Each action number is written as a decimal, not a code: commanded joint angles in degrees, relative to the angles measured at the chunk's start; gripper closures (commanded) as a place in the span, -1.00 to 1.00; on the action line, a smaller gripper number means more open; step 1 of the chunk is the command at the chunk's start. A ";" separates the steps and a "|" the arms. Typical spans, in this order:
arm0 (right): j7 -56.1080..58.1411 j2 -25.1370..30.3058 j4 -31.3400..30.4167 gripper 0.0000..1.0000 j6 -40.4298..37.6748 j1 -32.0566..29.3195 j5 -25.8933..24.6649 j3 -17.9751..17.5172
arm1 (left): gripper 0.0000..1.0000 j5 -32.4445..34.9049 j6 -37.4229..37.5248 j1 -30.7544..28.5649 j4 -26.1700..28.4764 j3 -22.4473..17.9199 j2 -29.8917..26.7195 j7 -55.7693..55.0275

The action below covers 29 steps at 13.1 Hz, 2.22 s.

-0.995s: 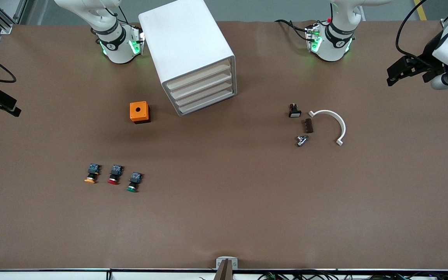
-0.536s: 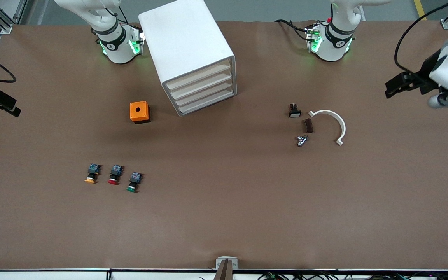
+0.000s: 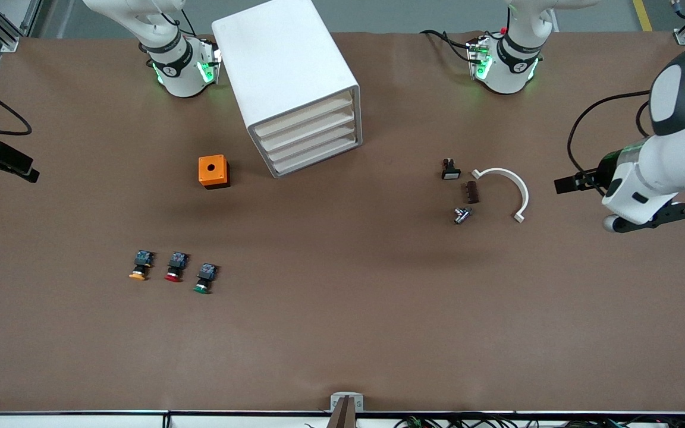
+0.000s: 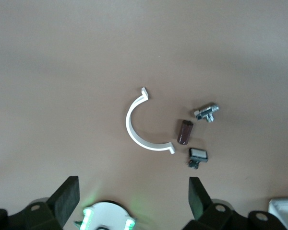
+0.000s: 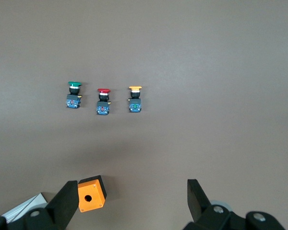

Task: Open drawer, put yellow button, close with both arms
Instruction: 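Move the left gripper toward the drawer while the right gripper approaches buttons, then grasp the yellow button with the right gripper while the left gripper reaches the drawer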

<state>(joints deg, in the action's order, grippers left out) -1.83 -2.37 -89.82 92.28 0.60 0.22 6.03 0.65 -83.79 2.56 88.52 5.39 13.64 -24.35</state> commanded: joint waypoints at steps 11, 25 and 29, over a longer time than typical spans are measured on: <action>-0.64 -12.64 -7.39 -0.99 15.02 -1.39 0.22 -0.67 | -1.00 -8.12 5.90 4.03 -3.09 0.32 12.90 -51.02; -0.64 -27.86 -17.31 -0.99 40.14 -0.78 3.30 -1.98 | -0.98 -40.62 17.95 12.73 -3.00 0.94 23.01 -91.19; -0.72 -30.84 -19.61 -0.99 46.93 -0.87 3.30 -2.16 | -0.90 -50.91 17.87 15.53 -3.09 0.85 26.70 -100.17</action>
<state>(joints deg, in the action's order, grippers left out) -2.00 -32.86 -108.41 137.26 0.27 2.95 4.50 -47.10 -67.17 16.24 86.96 6.43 38.54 -120.77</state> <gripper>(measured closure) 0.000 0.040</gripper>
